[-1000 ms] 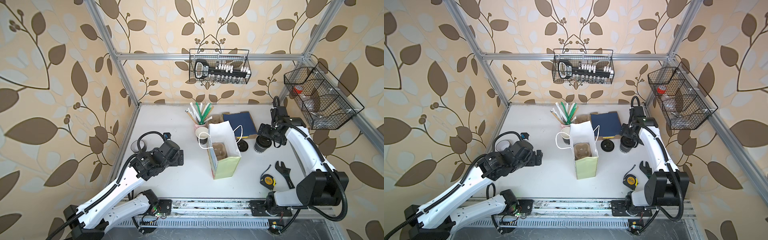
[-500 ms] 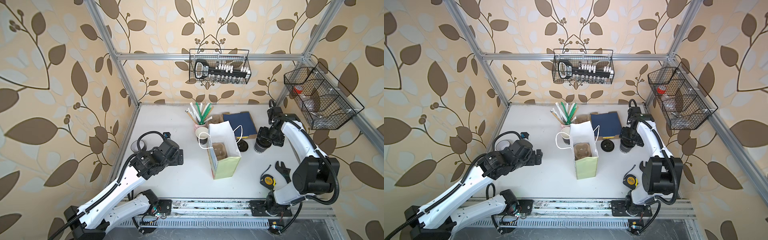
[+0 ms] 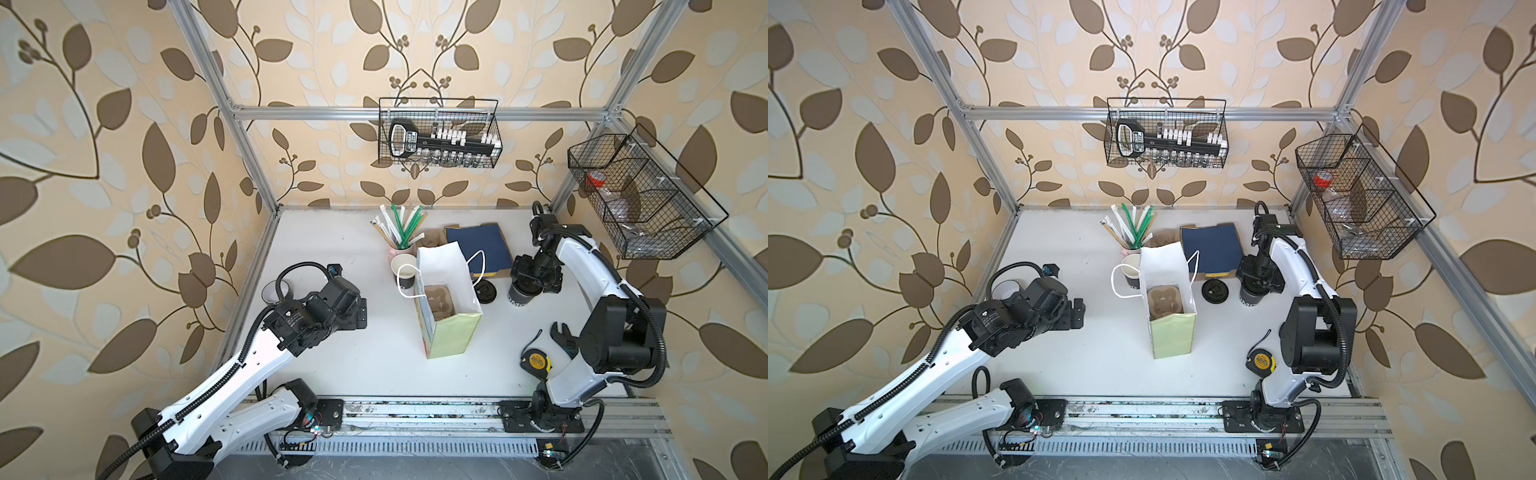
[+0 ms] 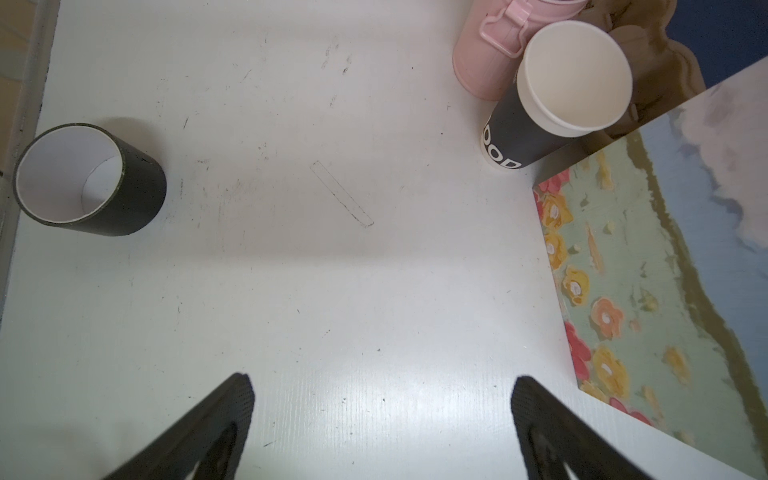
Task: Pack the takeout coffee
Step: 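Lower right gripper onto the black tumbler and close on it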
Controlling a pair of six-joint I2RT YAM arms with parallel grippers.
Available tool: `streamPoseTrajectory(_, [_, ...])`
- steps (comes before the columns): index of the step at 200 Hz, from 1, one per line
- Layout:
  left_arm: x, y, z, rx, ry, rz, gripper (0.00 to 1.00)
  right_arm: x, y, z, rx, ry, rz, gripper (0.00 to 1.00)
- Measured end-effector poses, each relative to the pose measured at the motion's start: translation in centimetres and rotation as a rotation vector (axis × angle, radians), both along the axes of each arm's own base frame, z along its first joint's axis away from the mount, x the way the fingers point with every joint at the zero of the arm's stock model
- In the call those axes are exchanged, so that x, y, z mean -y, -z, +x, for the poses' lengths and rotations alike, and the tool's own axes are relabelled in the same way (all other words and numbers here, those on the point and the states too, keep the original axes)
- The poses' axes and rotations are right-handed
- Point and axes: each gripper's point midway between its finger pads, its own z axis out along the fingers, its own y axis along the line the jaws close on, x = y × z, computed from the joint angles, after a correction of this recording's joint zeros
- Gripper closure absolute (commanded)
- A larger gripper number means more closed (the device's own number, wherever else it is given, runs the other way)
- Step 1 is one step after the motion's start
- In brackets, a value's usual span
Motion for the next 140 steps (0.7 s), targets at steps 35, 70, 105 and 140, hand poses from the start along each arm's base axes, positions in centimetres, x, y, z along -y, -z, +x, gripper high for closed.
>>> streamPoseTrajectory(35, [-0.09,0.08,0.08,-0.003,-0.005,0.002,0.01,-0.09,0.01,0.32,-0.001,-0.004,0.008,0.18])
streamPoseTrajectory(70, [-0.06,0.26,0.13,-0.01,-0.003,0.009,0.01,-0.08,-0.31,0.51,0.004,-0.007,0.007,0.2])
streamPoseTrajectory(105, [-0.16,0.31,0.2,-0.012,-0.007,0.011,0.01,0.18,-0.31,0.49,0.004,0.0,0.007,0.2])
streamPoseTrajectory(140, [-0.12,0.54,0.27,-0.02,-0.003,0.021,0.01,0.21,-0.2,0.48,0.002,0.008,0.026,0.23])
